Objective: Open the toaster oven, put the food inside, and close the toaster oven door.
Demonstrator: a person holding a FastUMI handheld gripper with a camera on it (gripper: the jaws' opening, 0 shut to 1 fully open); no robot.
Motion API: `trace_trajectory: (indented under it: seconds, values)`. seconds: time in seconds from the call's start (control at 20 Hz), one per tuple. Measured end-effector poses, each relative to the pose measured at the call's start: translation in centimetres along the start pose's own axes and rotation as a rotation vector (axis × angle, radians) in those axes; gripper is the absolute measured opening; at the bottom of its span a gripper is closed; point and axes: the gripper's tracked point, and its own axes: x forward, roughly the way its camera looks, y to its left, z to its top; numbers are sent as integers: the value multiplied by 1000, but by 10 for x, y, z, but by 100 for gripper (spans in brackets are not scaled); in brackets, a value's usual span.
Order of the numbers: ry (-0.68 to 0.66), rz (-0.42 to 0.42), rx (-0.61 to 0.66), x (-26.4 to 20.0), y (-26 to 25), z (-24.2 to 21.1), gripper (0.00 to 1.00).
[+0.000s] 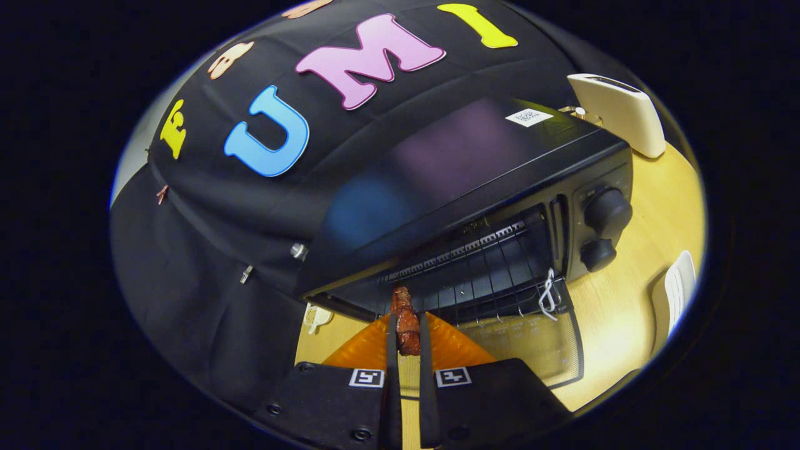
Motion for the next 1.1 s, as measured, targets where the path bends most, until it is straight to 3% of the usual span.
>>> trace_trajectory:
  seconds: [0.25,0.4,0.6,0.65,0.8,0.85,1.1]
  values:
    - [-55,-47,50,27,-17,16,18]
    - [-92,-130,16,29,-37,30,24]
    - [-105,-206,-30,19,-57,37,55]
    - [-99,-215,-36,15,-58,35,74]
    - [-92,-230,-79,0,-54,30,88]
    - [-89,-239,-96,-8,-52,28,97]
    - [-29,-249,-199,-48,-31,-10,98]
